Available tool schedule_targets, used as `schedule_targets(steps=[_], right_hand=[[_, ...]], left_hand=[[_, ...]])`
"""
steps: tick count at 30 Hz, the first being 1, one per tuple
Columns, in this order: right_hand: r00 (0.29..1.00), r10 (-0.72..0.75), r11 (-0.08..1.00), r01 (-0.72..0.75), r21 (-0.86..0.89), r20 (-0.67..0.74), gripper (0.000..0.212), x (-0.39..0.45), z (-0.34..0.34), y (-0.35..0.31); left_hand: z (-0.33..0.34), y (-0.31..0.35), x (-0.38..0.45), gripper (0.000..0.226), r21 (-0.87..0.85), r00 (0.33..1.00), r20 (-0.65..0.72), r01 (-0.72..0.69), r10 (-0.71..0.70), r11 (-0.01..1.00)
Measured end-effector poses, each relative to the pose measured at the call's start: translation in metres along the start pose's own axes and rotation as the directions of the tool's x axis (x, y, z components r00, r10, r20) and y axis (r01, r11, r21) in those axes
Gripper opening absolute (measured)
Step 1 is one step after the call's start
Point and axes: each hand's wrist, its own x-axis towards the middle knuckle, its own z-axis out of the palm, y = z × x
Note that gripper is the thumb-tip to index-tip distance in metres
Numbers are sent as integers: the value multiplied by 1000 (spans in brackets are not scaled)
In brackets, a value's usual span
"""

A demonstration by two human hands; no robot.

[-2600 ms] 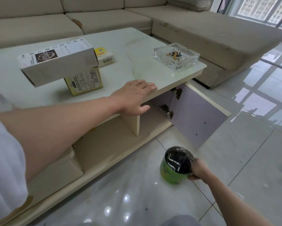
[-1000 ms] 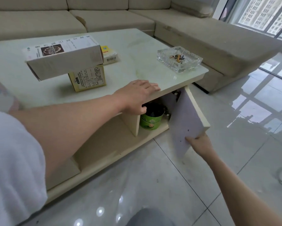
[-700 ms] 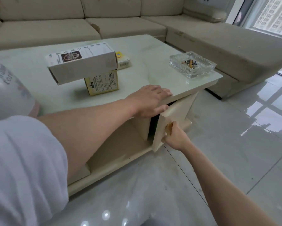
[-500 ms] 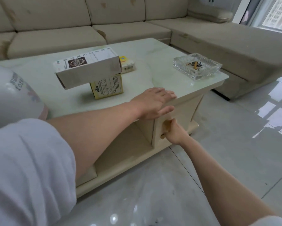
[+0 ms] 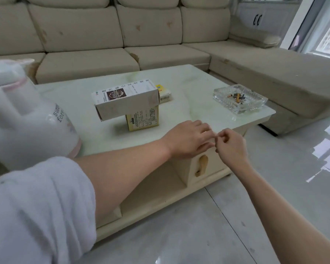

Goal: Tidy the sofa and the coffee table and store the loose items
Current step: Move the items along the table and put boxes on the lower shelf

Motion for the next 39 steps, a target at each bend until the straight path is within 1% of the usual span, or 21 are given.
schedule_targets(steps=[2,3,5,6,8,10,11,12,13,15,17,19,21,23,25,27,28,30,33,36,39], right_hand=[[999,16,1000,-17,-17,-52,14,6,-2,-17],[996,3,1000,-5,-24,-91,14,6,-1,-24],[986,-78,997,77,-12,-145,8,6,9,-41],[983,-133,991,135,12,-124,10,7,17,-53],[970,-234,970,228,89,64,44,14,41,-80],[899,-260,960,201,194,353,88,25,66,-108],[849,-256,958,160,237,463,102,29,77,-121],[803,-264,951,124,284,534,108,34,84,-131],[764,-282,938,91,336,581,107,41,90,-137],[704,-307,910,20,414,641,98,49,98,-142],[676,-316,901,-6,433,666,96,50,101,-140],[679,-337,890,4,455,653,96,48,101,-136],[674,-347,885,5,465,652,93,47,100,-134],[703,-329,891,10,454,631,92,45,99,-134],[762,-338,893,75,443,553,91,39,102,-137],[794,-422,877,235,420,438,93,37,105,-138],[777,-466,872,321,370,423,100,39,105,-137],[704,-506,860,460,222,498,106,47,102,-137],[657,-502,840,527,134,563,75,56,99,-144],[711,-495,859,487,156,499,57,52,98,-147],[813,-472,875,478,70,340,61,40,94,-137]], left_hand=[[-26,-2,-9,31,53,972,-230,-29,41,998],[-42,-9,-14,30,92,948,-318,16,14,996],[-77,-33,-26,40,165,901,-412,220,-135,961],[-93,-49,-34,51,182,881,-388,362,-271,914],[-117,-84,-51,84,247,789,-201,614,-580,750],[-128,-106,-66,115,349,631,54,714,-774,607],[-128,-113,-72,122,353,555,172,737,-814,577],[-126,-117,-75,122,313,507,266,759,-820,571],[-123,-119,-78,115,247,494,324,779,-807,576],[-117,-121,-81,101,160,533,343,779,-774,607],[-116,-120,-82,97,150,587,327,742,-741,654],[-117,-117,-83,99,166,621,333,702,-710,692],[-117,-115,-84,100,183,625,346,687,-700,704],[-121,-110,-87,97,200,624,331,687,-708,699],[-126,-106,-92,95,252,627,289,679,-724,689],[-134,-102,-96,96,269,626,282,676,-727,686],[-138,-100,-97,97,270,619,306,672,-723,690],[-145,-93,-102,101,315,594,390,632,-703,708],[-136,-83,-115,105,362,590,514,508,-622,781],[-119,-80,-131,100,375,643,530,406,-553,833],[-107,-83,-142,95,415,721,468,330,-510,848]])
